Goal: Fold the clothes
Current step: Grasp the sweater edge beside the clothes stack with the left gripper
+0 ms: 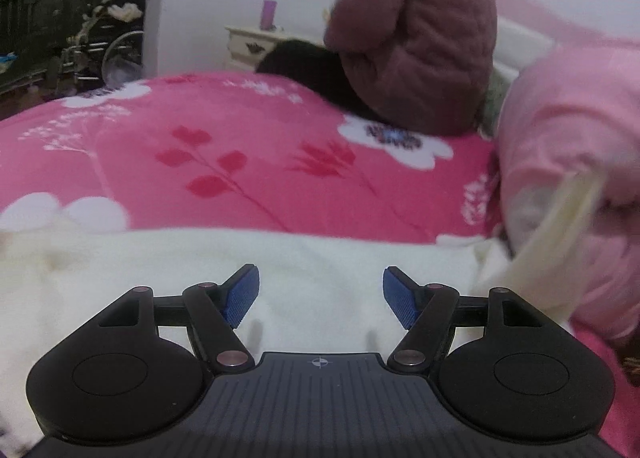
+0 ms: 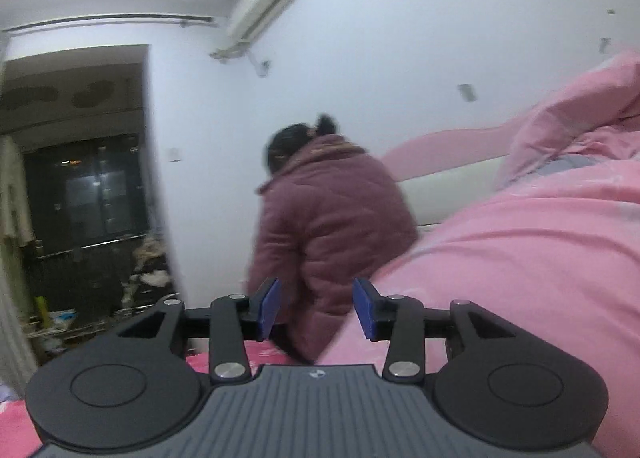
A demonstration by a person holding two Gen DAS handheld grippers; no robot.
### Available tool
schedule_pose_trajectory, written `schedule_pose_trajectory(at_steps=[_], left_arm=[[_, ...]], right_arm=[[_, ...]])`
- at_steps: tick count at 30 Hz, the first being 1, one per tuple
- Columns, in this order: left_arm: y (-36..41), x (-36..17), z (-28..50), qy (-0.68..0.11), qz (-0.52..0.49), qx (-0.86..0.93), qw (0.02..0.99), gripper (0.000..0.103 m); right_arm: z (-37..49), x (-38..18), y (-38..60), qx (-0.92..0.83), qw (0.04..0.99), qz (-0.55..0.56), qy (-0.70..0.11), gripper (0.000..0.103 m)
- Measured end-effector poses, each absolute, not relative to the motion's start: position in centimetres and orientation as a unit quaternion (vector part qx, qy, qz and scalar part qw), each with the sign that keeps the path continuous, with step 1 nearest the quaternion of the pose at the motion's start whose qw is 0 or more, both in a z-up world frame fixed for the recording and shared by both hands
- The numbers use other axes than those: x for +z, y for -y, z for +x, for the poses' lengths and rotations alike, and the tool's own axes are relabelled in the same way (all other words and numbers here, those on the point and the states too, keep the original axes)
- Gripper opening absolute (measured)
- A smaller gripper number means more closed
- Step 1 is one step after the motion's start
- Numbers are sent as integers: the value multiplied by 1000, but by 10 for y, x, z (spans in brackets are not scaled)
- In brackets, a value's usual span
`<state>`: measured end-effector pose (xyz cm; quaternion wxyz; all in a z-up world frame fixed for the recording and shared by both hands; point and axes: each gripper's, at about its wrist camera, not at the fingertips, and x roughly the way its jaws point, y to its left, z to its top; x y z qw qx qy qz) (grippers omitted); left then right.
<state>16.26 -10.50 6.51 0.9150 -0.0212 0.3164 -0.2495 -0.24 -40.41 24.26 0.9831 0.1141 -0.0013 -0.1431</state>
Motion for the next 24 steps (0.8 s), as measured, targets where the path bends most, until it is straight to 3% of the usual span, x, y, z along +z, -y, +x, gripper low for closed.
schedule_pose_trajectory(at_steps=[9,17,21,24], left_arm=[[-61,104,80,-314,-60,-79,944,69],[-163,159,49,-338,-18,77,938,69],[-182,210,73,-371,24,80,925,70],[-188,218,116,-408,82,68,907,74]], right_arm=[[20,205,326,10,986,119,-120,54],[45,126,238,123,923,173,-321,54],[36,103,222,139,910,211,-329,54],[27,91,218,144,906,233,-322,54]])
